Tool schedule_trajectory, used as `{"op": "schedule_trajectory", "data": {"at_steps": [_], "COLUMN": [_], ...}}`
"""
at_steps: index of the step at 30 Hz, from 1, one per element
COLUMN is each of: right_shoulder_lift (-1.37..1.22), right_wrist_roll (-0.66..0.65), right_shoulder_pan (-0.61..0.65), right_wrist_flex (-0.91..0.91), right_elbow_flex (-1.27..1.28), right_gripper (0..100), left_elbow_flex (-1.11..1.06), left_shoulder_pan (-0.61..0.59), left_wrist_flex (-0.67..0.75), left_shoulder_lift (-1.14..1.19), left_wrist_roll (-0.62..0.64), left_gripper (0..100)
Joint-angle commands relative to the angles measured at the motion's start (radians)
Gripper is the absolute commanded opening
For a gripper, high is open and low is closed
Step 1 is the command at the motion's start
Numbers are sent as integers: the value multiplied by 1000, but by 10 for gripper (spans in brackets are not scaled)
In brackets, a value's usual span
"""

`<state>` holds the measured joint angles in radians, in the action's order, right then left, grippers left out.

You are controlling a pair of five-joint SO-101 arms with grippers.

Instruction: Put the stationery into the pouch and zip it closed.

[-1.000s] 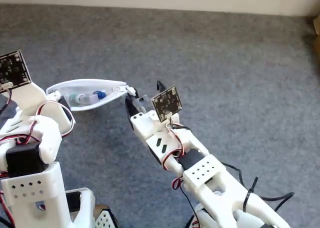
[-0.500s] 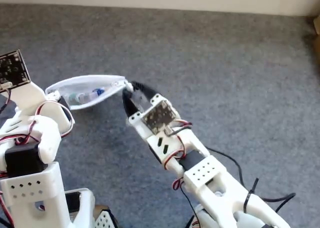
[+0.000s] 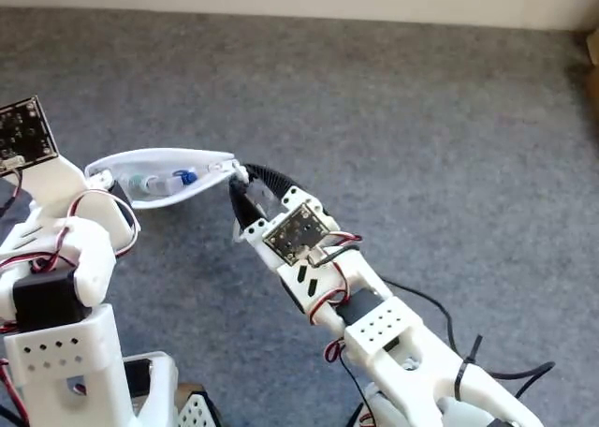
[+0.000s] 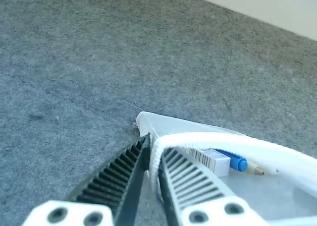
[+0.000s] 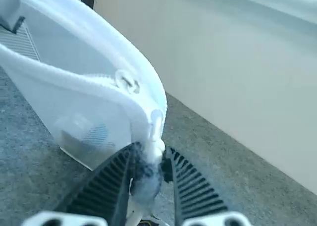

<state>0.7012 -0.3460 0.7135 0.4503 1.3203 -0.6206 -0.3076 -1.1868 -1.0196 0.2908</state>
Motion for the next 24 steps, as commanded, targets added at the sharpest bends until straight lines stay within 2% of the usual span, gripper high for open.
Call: {"op": "schedule_trajectory", "data": {"at_steps": [1, 10, 16, 20, 24], "right_shoulder_lift": [79, 509, 638, 697, 771], "right_wrist_roll": [-14, -15, -17, -58, -86], "right_shoulder_pan": [10, 56, 134, 214, 263], "right_wrist_flex": [-110, -677, -944, -1058, -1106], "right_elbow_flex": [-5, -10, -15, -15, -8], "right_gripper": [4, 4, 4, 4, 4], "left_elbow_flex": [7, 16, 19, 76, 113], "left_shoulder_pan": [-13, -10, 22, 113, 259], "left_wrist_flex": [38, 52, 120, 118, 120], "left_shoulder_lift": [-19, -19, -19, -19, -19], "left_wrist_roll": [-6, -9, -121, -216, -338], "left_gripper": [11, 11, 11, 23, 109]}}
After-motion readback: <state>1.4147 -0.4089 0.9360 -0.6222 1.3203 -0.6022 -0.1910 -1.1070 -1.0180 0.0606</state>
